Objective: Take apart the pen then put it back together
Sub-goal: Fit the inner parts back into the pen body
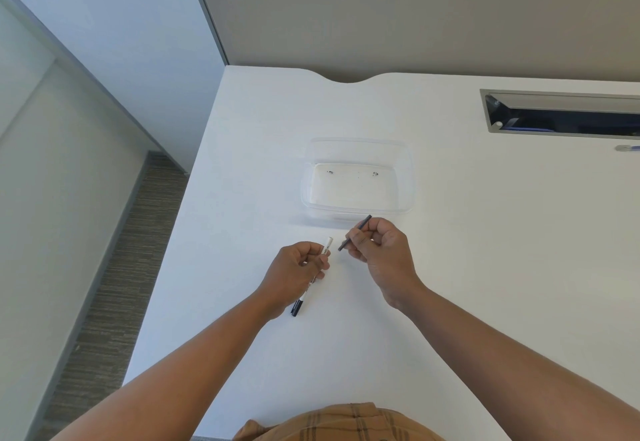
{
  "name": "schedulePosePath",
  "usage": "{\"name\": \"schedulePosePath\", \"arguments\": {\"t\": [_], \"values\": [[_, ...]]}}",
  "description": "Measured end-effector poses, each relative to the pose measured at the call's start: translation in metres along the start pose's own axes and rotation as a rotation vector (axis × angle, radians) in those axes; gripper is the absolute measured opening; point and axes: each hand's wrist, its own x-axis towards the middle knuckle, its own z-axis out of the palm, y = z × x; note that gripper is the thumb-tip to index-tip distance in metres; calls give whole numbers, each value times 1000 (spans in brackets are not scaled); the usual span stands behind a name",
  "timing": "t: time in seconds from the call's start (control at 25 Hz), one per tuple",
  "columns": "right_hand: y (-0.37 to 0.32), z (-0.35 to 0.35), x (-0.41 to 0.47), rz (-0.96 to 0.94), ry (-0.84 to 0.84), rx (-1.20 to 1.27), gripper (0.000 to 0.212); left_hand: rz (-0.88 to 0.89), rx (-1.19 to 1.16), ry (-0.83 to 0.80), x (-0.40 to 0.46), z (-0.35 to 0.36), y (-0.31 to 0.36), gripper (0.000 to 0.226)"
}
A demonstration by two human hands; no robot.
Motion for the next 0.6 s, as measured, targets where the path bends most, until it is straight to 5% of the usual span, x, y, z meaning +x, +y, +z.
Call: {"name": "schedulePosePath", "arguments": {"t": [0.6], "values": [[-8, -1, 3, -83, 43, -6, 4, 48, 35, -62, -10, 6, 11, 13]]}}
